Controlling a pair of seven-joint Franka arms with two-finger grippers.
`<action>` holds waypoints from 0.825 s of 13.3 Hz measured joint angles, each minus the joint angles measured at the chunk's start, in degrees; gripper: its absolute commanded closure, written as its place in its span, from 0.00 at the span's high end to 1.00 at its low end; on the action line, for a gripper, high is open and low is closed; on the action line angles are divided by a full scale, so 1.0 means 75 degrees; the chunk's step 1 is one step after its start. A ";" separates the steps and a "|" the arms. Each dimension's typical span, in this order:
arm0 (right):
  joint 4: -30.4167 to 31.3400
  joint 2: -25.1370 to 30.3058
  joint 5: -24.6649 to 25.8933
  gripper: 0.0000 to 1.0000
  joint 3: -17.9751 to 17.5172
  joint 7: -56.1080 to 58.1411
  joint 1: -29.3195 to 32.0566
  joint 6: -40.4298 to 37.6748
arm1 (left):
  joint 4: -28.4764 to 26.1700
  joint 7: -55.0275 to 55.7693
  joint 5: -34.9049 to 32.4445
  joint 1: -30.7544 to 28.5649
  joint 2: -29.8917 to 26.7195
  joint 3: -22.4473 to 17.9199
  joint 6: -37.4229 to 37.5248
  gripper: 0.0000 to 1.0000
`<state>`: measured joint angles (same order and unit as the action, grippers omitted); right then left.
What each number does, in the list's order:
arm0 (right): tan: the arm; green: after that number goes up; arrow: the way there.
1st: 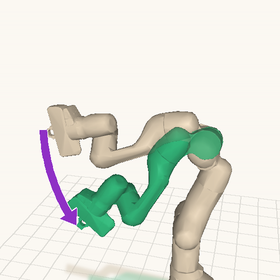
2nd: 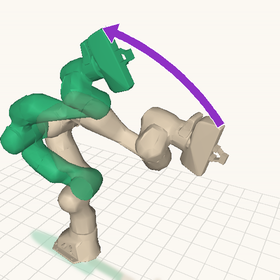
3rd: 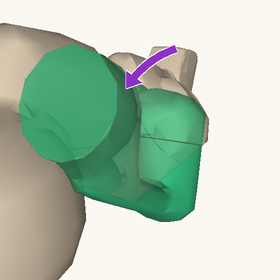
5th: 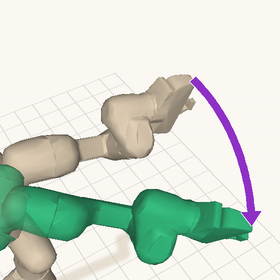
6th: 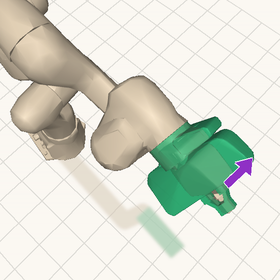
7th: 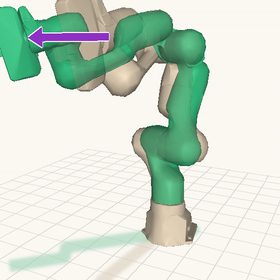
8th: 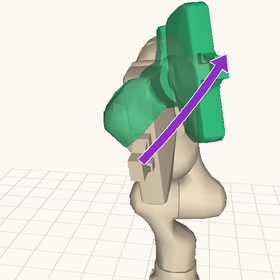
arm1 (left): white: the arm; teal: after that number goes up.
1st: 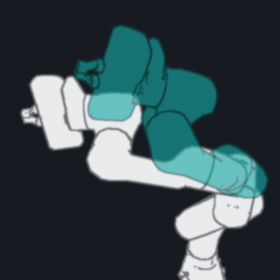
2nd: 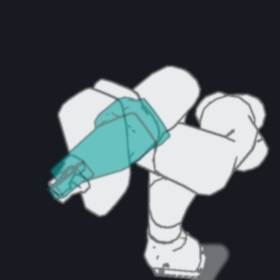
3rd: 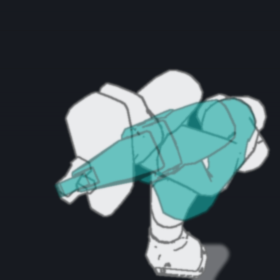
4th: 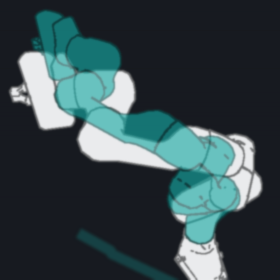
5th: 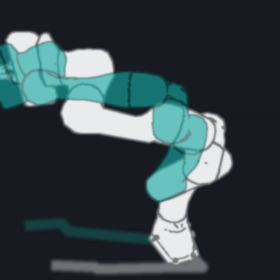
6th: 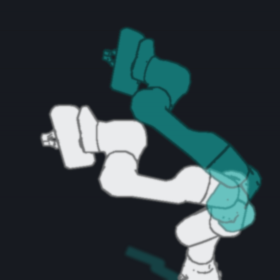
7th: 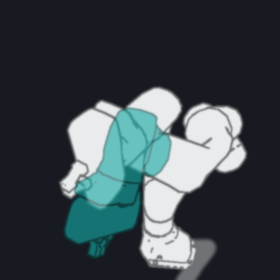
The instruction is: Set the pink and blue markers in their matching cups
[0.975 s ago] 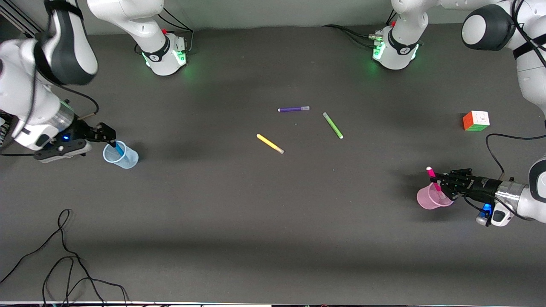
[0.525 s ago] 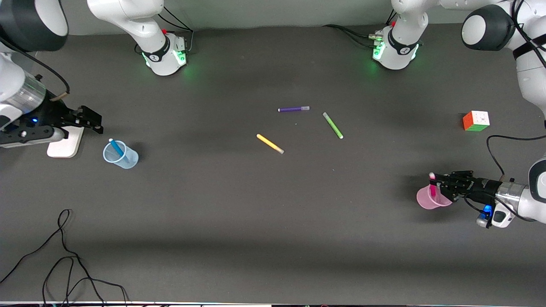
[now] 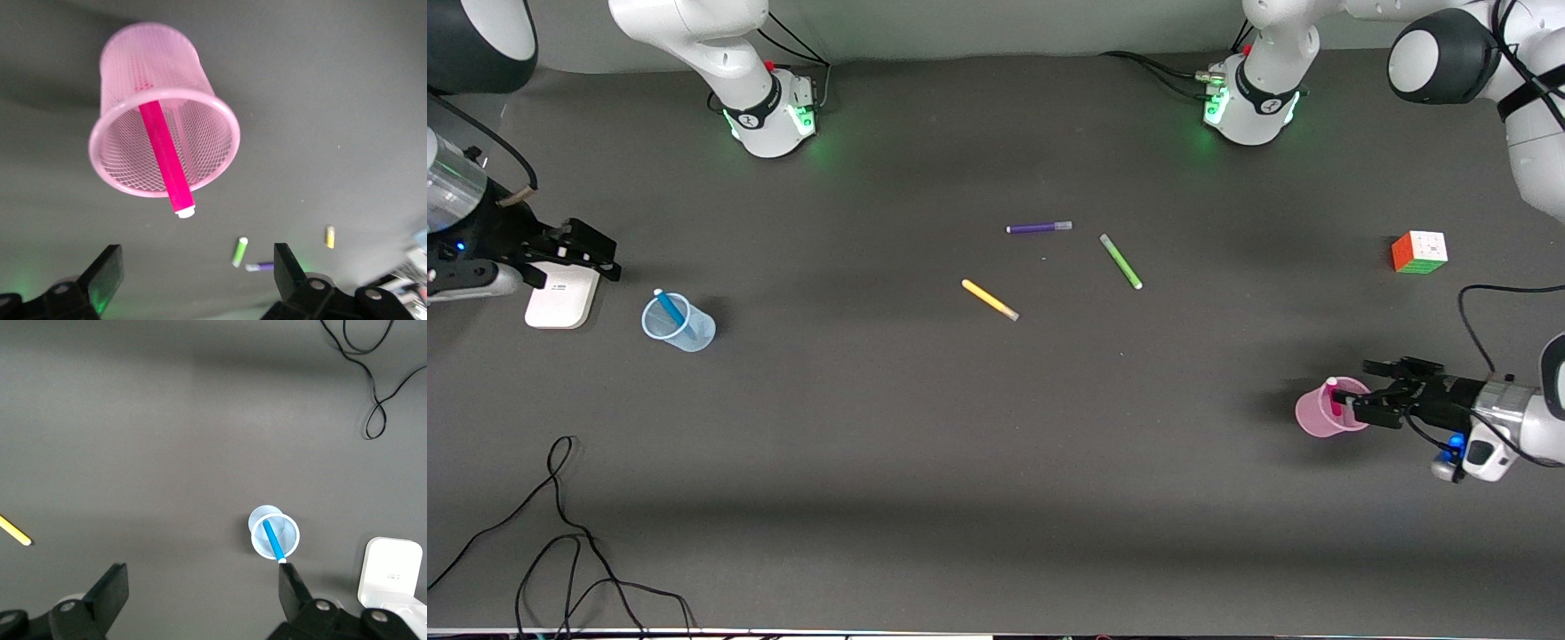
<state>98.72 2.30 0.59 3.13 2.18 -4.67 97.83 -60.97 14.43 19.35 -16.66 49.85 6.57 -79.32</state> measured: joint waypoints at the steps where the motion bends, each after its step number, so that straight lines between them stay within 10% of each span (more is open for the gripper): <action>1: -0.0005 -0.0053 -0.0002 1.00 -0.0002 0.0000 -0.0001 0.0000 | 0.0205 -0.0118 -0.0629 0.0172 -0.0123 0.0049 0.0005 1.00; 5: -0.0073 -0.0125 -0.0005 1.00 -0.0019 0.0000 -0.0012 -0.0004 | 0.0153 -0.0393 -0.2561 0.1309 -0.1806 0.0078 0.0099 1.00; 11: -0.0079 -0.0207 -0.0005 1.00 -0.0048 -0.0137 -0.0026 -0.0001 | -0.3320 -0.0479 -0.3001 0.1566 -0.5356 -0.0055 -0.0854 1.00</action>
<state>98.13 0.75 0.55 2.77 1.15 -4.86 97.83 -85.87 10.84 -3.15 -4.92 9.68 6.16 -85.73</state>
